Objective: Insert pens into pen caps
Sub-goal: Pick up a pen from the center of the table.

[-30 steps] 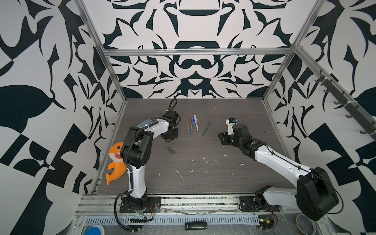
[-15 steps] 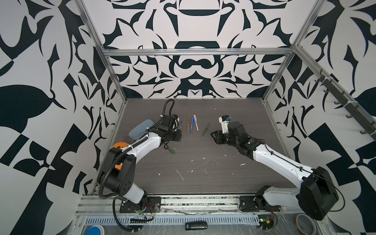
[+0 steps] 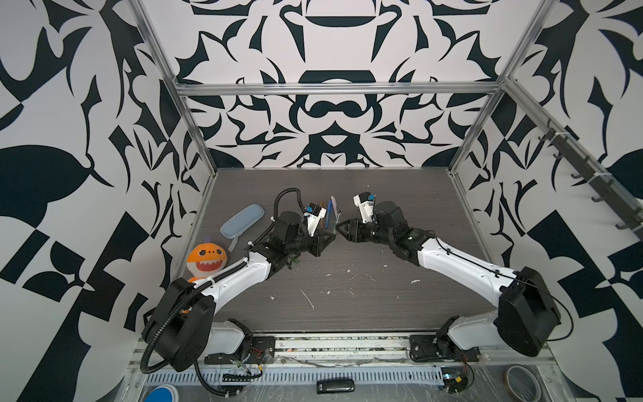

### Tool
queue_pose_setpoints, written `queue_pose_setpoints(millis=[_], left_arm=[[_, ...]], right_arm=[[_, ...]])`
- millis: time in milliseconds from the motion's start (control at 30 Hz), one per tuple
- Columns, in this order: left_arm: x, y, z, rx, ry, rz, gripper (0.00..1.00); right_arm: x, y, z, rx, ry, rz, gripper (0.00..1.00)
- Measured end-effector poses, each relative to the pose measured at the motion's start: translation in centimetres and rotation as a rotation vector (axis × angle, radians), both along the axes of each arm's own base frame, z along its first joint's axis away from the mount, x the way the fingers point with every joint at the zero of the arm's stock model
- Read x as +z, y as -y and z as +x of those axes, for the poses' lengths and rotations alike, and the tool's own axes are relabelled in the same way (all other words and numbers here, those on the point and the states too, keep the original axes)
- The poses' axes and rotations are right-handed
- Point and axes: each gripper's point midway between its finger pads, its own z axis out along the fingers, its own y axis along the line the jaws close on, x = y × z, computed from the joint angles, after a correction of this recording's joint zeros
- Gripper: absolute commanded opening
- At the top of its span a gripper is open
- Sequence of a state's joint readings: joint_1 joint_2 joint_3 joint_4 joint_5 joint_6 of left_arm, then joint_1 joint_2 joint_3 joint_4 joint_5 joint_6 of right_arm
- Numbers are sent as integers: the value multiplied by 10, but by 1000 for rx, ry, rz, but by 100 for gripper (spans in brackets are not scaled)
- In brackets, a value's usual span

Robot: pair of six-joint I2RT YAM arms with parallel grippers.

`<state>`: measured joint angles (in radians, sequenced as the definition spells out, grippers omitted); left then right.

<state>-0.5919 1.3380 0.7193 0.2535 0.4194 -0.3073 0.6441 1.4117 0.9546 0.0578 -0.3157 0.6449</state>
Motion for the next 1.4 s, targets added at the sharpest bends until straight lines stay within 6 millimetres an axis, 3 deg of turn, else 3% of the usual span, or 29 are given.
queue_pose_setpoints(millis=[200, 467, 600, 833, 1300, 1333, 1400], left_arm=[[6, 5, -4, -28, 7, -27, 5], [5, 6, -7, -47, 2, -34, 6], [5, 6, -8, -51, 1, -37, 26], [-1, 9, -10, -71, -21, -39, 26], [-9, 11, -9, -74, -47, -29, 8], [-9, 10, -9, -71, -50, -27, 7], [-10, 10, -8, -65, -52, -26, 4]], right_arm=[[3, -6, 6, -7, -7, 30, 27], [3, -12, 8, 0, -19, 50, 8], [4, -13, 8, 0, -21, 56, 2], [4, -13, 8, 3, -19, 56, 1], [3, -16, 5, 25, -14, 51, 0], [2, -16, 6, 26, -15, 51, 3], [2, -17, 6, 28, -15, 49, 21]])
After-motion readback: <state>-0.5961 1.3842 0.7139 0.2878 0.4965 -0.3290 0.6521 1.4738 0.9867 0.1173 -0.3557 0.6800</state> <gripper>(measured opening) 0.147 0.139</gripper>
